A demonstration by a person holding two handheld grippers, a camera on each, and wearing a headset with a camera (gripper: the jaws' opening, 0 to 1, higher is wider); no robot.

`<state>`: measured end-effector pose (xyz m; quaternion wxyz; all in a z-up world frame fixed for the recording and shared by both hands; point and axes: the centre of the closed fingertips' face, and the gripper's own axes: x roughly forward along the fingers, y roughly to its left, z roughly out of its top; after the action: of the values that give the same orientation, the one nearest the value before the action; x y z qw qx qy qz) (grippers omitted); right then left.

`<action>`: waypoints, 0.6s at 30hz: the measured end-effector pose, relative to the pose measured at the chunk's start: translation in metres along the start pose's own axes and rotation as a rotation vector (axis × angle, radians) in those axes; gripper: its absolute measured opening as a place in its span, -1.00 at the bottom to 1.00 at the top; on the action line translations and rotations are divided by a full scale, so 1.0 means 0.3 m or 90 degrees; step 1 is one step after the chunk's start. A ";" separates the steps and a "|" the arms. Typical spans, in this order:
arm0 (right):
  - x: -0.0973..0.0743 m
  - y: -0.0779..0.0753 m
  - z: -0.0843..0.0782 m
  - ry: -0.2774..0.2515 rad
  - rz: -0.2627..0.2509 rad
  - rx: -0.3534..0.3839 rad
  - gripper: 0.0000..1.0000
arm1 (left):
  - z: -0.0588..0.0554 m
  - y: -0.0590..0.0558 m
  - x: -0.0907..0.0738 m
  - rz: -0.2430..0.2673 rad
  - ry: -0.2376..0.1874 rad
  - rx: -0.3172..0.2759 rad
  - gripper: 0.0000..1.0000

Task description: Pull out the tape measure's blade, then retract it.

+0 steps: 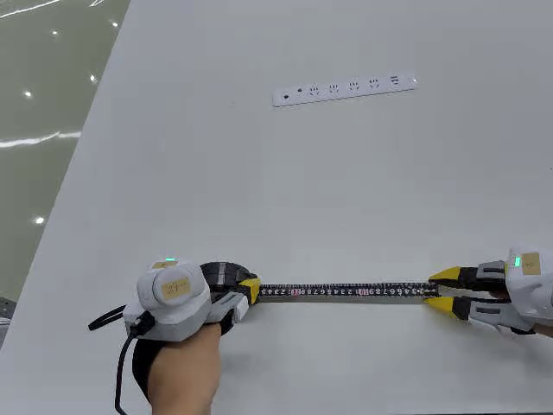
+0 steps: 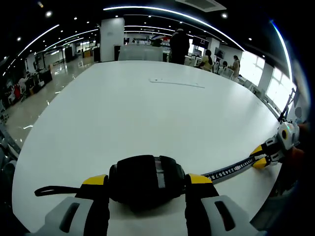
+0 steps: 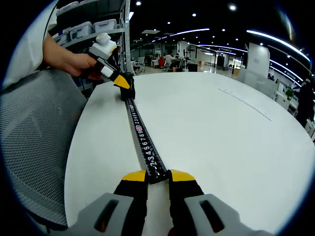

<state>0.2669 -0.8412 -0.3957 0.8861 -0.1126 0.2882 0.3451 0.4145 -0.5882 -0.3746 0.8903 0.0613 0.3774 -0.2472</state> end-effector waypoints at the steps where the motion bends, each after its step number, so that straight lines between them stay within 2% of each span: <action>1: -0.002 0.002 0.000 -0.001 0.001 0.000 -0.71 | 0.000 0.000 0.000 0.000 0.000 0.000 0.19; 18: -0.002 -0.003 -0.006 -0.008 0.002 0.003 -0.73 | 0.000 -0.001 0.000 0.000 0.004 -0.002 0.20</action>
<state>0.2663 -0.8430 -0.3967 0.8877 -0.1075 0.2835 0.3465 0.4143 -0.5884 -0.3745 0.8892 0.0608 0.3803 -0.2469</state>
